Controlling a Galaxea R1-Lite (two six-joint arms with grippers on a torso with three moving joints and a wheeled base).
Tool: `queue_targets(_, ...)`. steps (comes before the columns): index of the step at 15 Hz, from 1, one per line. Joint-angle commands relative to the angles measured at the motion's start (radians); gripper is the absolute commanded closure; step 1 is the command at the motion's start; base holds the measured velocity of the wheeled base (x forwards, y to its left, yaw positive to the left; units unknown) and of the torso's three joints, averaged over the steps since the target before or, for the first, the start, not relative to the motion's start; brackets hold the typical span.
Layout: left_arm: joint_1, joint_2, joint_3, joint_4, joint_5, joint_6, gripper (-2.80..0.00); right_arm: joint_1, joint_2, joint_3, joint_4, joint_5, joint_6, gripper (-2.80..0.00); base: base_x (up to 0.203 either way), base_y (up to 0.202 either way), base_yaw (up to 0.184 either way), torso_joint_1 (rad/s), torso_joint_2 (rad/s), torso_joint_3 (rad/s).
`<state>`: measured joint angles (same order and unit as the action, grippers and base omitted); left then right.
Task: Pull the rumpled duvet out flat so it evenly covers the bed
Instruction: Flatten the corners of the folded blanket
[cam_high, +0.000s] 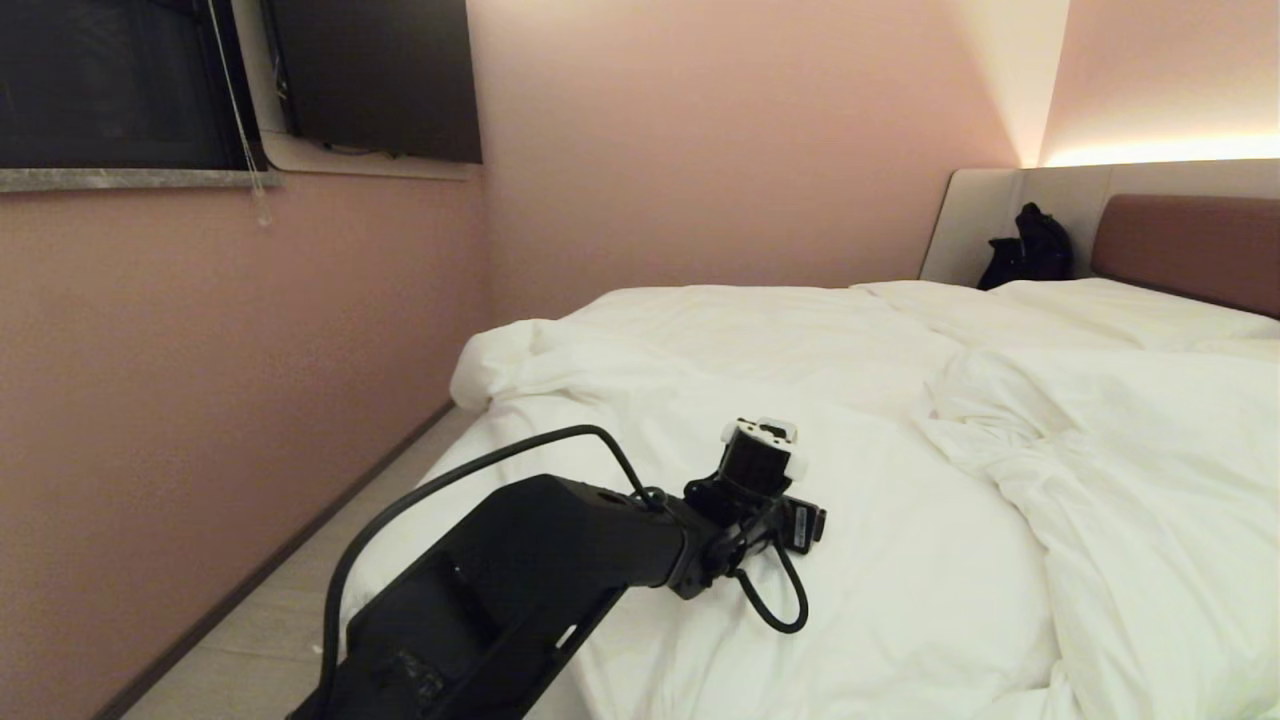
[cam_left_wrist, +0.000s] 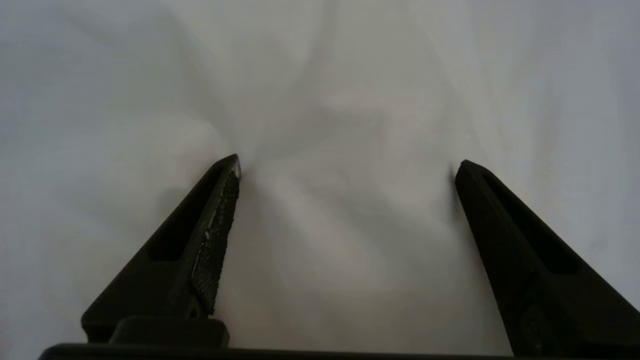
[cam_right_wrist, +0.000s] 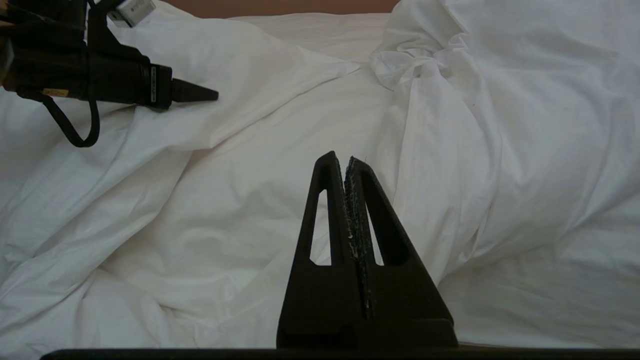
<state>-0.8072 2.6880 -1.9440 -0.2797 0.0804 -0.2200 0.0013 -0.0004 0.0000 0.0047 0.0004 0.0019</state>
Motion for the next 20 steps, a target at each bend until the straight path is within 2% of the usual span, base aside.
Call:
queue_targets(1,0.013,0.030,-0.001,0.000,-0.004,0.001,-2.80,0.000,0.000,0.000,0.000,0.001,0.001,0.00,0.000,0.000,0.000,0.000,0.00,0.000)
queue_targets(5,0.016,0.055,0.000,0.013,-0.002,0.004,-2.80,0.000,0.000,0.000,0.000,0.001,0.001,0.00,0.000,0.000,0.000,0.000,0.00,0.000)
queue_targets(6,0.015,0.054,0.000,0.033,-0.003,0.004,0.00,0.000,0.000,0.000,0.000,0.000,0.000,0.00,0.000,0.000,0.000,0.000,0.00,0.000)
queue_targets(18,0.014,0.035,0.001,0.063,0.006,0.004,0.00,0.000,0.000,0.000,0.000,0.000,0.001,0.00,0.000,0.000,0.000,0.000,0.00,0.000)
queue_targets(20,0.014,-0.024,0.017,0.065,0.029,-0.010,0.00,0.000,0.000,0.000,0.000,0.001,0.000,0.00,0.000,0.000,0.000,0.000,0.00,0.000)
